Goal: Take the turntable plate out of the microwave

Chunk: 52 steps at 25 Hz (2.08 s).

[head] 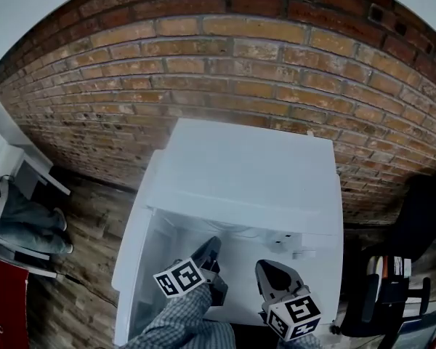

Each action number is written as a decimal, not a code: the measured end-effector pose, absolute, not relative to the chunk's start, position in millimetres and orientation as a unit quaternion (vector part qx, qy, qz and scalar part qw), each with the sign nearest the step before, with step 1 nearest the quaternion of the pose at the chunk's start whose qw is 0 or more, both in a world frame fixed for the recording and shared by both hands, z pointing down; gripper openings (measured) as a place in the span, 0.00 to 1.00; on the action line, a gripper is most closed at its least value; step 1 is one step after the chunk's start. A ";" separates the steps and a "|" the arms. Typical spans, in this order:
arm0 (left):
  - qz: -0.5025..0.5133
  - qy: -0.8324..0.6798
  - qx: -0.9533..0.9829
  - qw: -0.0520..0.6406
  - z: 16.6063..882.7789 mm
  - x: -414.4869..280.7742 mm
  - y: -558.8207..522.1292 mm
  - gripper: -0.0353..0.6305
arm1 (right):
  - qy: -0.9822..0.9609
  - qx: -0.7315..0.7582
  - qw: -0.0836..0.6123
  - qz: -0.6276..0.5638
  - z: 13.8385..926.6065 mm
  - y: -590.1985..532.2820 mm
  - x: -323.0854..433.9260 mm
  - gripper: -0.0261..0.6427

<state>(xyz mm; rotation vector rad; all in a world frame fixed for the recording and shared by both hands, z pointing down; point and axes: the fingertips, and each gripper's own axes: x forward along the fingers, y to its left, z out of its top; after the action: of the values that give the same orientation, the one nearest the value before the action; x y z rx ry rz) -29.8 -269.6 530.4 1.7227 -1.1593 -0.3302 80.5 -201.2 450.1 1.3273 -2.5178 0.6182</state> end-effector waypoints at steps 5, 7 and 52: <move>-0.154 -0.493 0.680 0.522 549.7 -47.5 -289.4 0.07 | -0.852 0.461 0.126 0.215 456.3 -207.8 73.2 0.07; -0.161 -0.498 0.671 0.525 554.8 -52.3 -295.3 0.07 | -0.850 0.462 0.130 0.219 459.2 -209.1 70.4 0.07; -0.250 -0.492 0.587 0.592 582.8 -76.4 -325.4 0.10 | -0.850 0.409 0.332 0.021 537.9 -266.8 5.8 0.07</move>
<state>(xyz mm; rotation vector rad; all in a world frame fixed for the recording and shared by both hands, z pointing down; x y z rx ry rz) -76.4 -325.4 582.8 1.3656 -1.1453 -0.5806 5.8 -266.8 537.9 1.0700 -2.2200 0.0538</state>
